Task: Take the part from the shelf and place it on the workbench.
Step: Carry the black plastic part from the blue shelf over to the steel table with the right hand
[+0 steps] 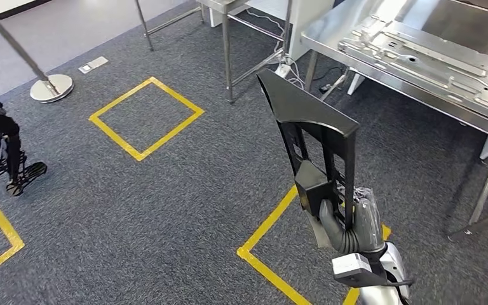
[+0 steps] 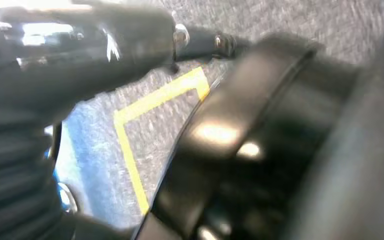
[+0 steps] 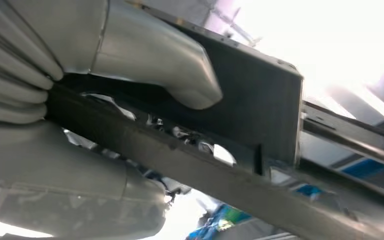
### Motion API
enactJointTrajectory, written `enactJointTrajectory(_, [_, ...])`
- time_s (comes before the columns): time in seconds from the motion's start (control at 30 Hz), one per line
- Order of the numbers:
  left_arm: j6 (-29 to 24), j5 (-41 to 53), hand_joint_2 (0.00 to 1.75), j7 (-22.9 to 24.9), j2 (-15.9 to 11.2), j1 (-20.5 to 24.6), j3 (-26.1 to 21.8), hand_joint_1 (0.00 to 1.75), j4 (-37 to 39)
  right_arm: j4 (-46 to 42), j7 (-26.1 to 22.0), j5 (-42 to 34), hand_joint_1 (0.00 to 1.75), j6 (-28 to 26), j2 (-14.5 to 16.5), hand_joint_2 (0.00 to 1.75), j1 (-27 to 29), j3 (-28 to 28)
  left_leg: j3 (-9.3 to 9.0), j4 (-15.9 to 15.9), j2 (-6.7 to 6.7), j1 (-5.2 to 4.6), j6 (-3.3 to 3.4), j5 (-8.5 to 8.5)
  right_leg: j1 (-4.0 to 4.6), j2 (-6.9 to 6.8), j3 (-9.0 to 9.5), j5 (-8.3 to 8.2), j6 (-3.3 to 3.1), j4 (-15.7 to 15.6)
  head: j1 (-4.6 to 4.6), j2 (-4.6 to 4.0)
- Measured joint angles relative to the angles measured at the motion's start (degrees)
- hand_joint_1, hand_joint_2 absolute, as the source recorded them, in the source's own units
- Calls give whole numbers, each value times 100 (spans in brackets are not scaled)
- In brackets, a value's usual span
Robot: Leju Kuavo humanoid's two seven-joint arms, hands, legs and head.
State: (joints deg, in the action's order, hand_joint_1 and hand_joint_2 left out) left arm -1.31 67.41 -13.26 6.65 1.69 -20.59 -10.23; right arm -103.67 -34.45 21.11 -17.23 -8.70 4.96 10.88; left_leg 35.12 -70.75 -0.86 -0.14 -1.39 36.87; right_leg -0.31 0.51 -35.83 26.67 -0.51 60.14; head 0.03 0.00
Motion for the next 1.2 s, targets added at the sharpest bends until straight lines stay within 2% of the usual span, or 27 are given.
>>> enactJointTrajectory(0.03, [5, 15, 175, 28, 7, 11, 0, 0, 0, 7, 2, 4, 175, -10, 0, 175, -6, 1, 209, -363, 62, 2, -2, 114, 0, 74, 4, 3, -10, 1, -30, 0])
enactJointTrajectory(0.07, [15, 30, 175, 63, 13, 16, 0, 0, 0, 13, 4, 8, 175, -18, 0, 175, -1, 2, 354, -580, 82, 7, -3, 139, -1, 149, 9, 6, -14, 3, -50, 0])
enactJointTrajectory(0.1, [31, 48, 175, 97, 19, 21, 0, 0, 0, 18, 6, 9, 175, -23, 0, 175, 9, 2, 397, -585, 87, 15, -6, 55, -6, 231, 17, 8, -15, 6, -63, 0])
enactJointTrajectory(0.13, [49, 73, 175, 139, 25, 22, 0, 0, 0, 20, 9, 10, 175, -26, 0, 175, 23, 3, 331, -366, 110, 30, -10, -131, -17, 317, 30, 12, -8, 11, -76, 0])
enactJointTrajectory(0.17, [73, 96, 175, 185, 23, 22, 0, 0, 0, 20, 13, 12, 175, -28, 0, 175, 37, 2, 190, 7, 193, 57, -21, -365, -31, 401, 41, 22, 7, 21, -93, 0])
enactJointTrajectory(0.23, [123, 146, 175, 283, 21, 21, 1, 0, 4, 19, 23, 21, 175, -29, -3, 175, 61, -5, -71, 682, 471, 121, -47, -671, -37, 555, 26, 50, 68, 70, -131, 0])
enactJointTrajectory(0.27, [149, 162, 175, 327, 20, 20, 2, 0, 7, 18, 29, 29, 175, -28, -5, 175, 72, -9, -130, 838, 563, 135, -45, -716, -37, 620, 9, 54, 104, 83, -137, 0])
enactJointTrajectory(0.3, [167, 172, 175, 360, 19, 23, 2, 0, 8, 18, 33, 37, 175, -27, -7, 175, 90, -13, -142, 877, 581, 130, -27, -705, -39, 682, -9, 47, 140, 84, -138, 0])
enactJointTrajectory(0.37, [186, 179, 175, 410, 16, 39, 2, 0, 5, 15, 49, 55, 175, -26, -13, 175, 149, -28, -155, 892, 443, 116, 44, -721, -48, 753, -36, 30, 189, 62, -115, 0])
enactJointTrajectory(0.43, [186, 183, 175, 431, 15, 44, 2, 0, 3, -4, 70, 71, 175, -24, -22, 175, 199, -58, -177, 925, 292, 126, 113, -730, -19, 524, -158, 154, 213, 266, -44, 0])
enactJointTrajectory(0.5, [182, 185, 175, 422, 12, 30, 2, 0, 2, -25, 88, 83, 175, -18, -25, 175, 213, -78, -187, 939, 121, 118, 156, -717, 1, 182, -479, 460, 226, 895, 48, 0])
enactJointTrajectory(0.53, [179, 185, 175, 405, 10, 24, 2, 0, 2, -28, 96, 87, 175, -10, -26, 175, 222, -80, -188, 938, 30, 113, 166, -707, -4, 99, -672, 598, 231, 1264, 79, 0])
enactJointTrajectory(0.57, [176, 185, 175, 383, 9, 22, 2, 0, 2, -29, 107, 91, 175, 2, -26, 175, 235, -81, -191, 938, -61, 110, 172, -694, -14, 58, -812, 657, 236, 1522, 103, 0])
enactJointTrajectory(0.6, [174, 182, 175, 358, 8, 23, 2, 0, 2, -29, 114, 96, 175, 14, -26, 175, 247, -81, -199, 937, -148, 110, 173, -680, -23, 32, -856, 614, 239, 1588, 127, 0])
enactJointTrajectory(0.63, [172, 178, 175, 331, 9, 29, 2, 0, 2, -29, 121, 98, 175, 24, -25, 175, 254, -81, -213, 937, -227, 111, 167, -663, -31, 3, -780, 471, 240, 1418, 148, 0])
enactJointTrajectory(0.67, [170, 174, 175, 307, 9, 34, 2, 0, 2, -29, 125, 102, 175, 30, -25, 175, 254, -80, -235, 937, -298, 111, 154, -642, -36, -63, -603, 270, 240, 1066, 167, 0])
enactJointTrajectory(0.73, [167, 168, 175, 263, 10, 41, 2, 0, 2, -29, 125, 109, 175, 32, -22, 175, 235, -78, -285, 942, -416, 86, 107, -598, 5, -327, -237, 30, 242, 358, 194, 0])
enactJointTrajectory(0.8, [160, 162, 175, 230, 10, 36, 2, 0, 2, -27, 125, 109, 175, 34, -18, 175, 212, -74, -333, 970, -517, 38, 58, -567, 55, -455, -109, 23, 231, 96, 178, 0])
enactJointTrajectory(0.87, [150, 153, 175, 204, 10, 31, 2, 0, 1, -23, 121, 99, 175, 42, -15, 175, 203, -71, -398, 1013, -612, 12, 10, -541, 43, -328, -97, 25, 187, 72, 137, 0])
enactJointTrajectory(0.9, [144, 150, 175, 189, 9, 29, 2, 0, 0, -22, 115, 91, 175, 45, -12, 175, 198, -69, -421, 986, -555, 18, -17, -504, 17, -262, -73, 27, 161, 57, 114, 0])
enactJointTrajectory(0.97, [125, 148, 175, 156, 14, 26, 2, 0, -1, -10, 100, 62, 175, 52, -1, 175, 156, -68, -278, 601, -248, 37, -55, -285, -43, -144, -19, 31, 81, 32, 43, 0])
enactJointTrajectory(1.0, [112, 144, 175, 141, 18, 27, 2, 0, -1, 2, 92, 43, 175, 55, 10, 175, 125, -67, -94, 223, -64, 43, -58, -120, -50, -80, -8, 37, 49, 31, -6, 0])
enactJointTrajectory(1.07, [82, 125, 175, 136, 23, 29, 2, 0, 0, 35, 82, 14, 175, 58, 31, 175, 82, -66, 318, -508, 77, 42, -58, 119, -43, 68, 9, 48, 8, 33, -76, 0])
enactJointTrajectory(1.1, [70, 113, 175, 137, 23, 30, 2, 0, 0, 54, 79, 2, 175, 56, 43, 175, 77, -65, 426, -644, 88, 44, -58, 92, -41, 151, 19, 52, 4, 34, -92, 0])
enactJointTrajectory(1.13, [63, 104, 175, 137, 23, 30, 1, 0, 0, 73, 78, -6, 175, 52, 53, 175, 77, -65, 423, -545, 94, 53, -59, -51, -45, 239, 34, 57, 8, 37, -107, 0])
enactJointTrajectory(1.17, [62, 101, 175, 137, 22, 30, 1, 0, 0, 90, 75, -14, 175, 48, 65, 175, 76, -65, 318, -236, 129, 70, -63, -277, -53, 327, 51, 65, 20, 43, -121, 0])
enactJointTrajectory(1.2, [62, 99, 175, 137, 21, 27, 0, 0, 1, 105, 70, -22, 175, 42, 76, 175, 74, -65, 167, 163, 264, 105, -72, -498, -63, 410, 58, 79, 42, 55, -140, 0])
